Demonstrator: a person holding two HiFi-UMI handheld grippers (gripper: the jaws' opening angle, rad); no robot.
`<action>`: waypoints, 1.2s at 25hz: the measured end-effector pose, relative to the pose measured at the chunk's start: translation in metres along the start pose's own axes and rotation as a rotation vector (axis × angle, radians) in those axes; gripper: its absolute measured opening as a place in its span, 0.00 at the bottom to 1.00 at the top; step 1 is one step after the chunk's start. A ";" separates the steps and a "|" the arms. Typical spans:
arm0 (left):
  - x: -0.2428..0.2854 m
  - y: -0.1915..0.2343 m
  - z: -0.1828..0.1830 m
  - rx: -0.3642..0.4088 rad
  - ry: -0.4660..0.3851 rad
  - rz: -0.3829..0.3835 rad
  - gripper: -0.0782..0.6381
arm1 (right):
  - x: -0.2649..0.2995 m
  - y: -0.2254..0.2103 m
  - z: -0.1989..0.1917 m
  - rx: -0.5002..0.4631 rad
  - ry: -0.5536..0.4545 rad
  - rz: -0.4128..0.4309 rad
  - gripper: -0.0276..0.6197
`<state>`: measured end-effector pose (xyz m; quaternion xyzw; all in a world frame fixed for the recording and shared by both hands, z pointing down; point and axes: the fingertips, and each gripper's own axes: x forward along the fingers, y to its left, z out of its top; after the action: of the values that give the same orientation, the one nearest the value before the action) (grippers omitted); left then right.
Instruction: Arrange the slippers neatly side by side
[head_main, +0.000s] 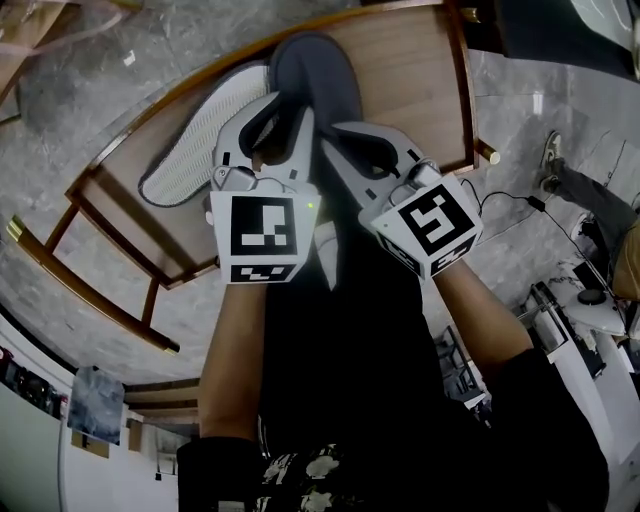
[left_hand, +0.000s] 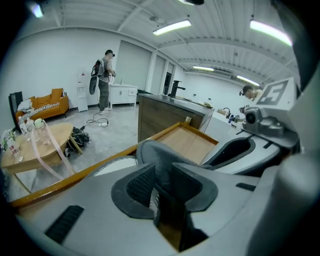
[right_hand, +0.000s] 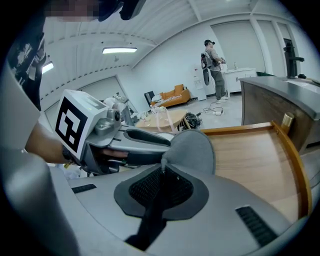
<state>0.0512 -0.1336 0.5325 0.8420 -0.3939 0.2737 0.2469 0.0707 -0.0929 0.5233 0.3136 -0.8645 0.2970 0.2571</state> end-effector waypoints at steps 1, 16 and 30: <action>0.000 -0.001 -0.001 -0.004 0.003 -0.001 0.25 | 0.000 -0.001 -0.001 0.000 0.003 -0.001 0.07; 0.005 0.002 -0.008 -0.017 0.007 0.004 0.24 | 0.016 -0.007 -0.007 -0.058 0.021 0.017 0.07; -0.018 -0.003 -0.016 -0.053 -0.012 -0.005 0.25 | 0.018 -0.008 -0.014 -0.068 0.031 0.025 0.07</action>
<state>0.0397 -0.1123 0.5317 0.8379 -0.4003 0.2572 0.2674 0.0677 -0.0957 0.5474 0.2893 -0.8739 0.2752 0.2772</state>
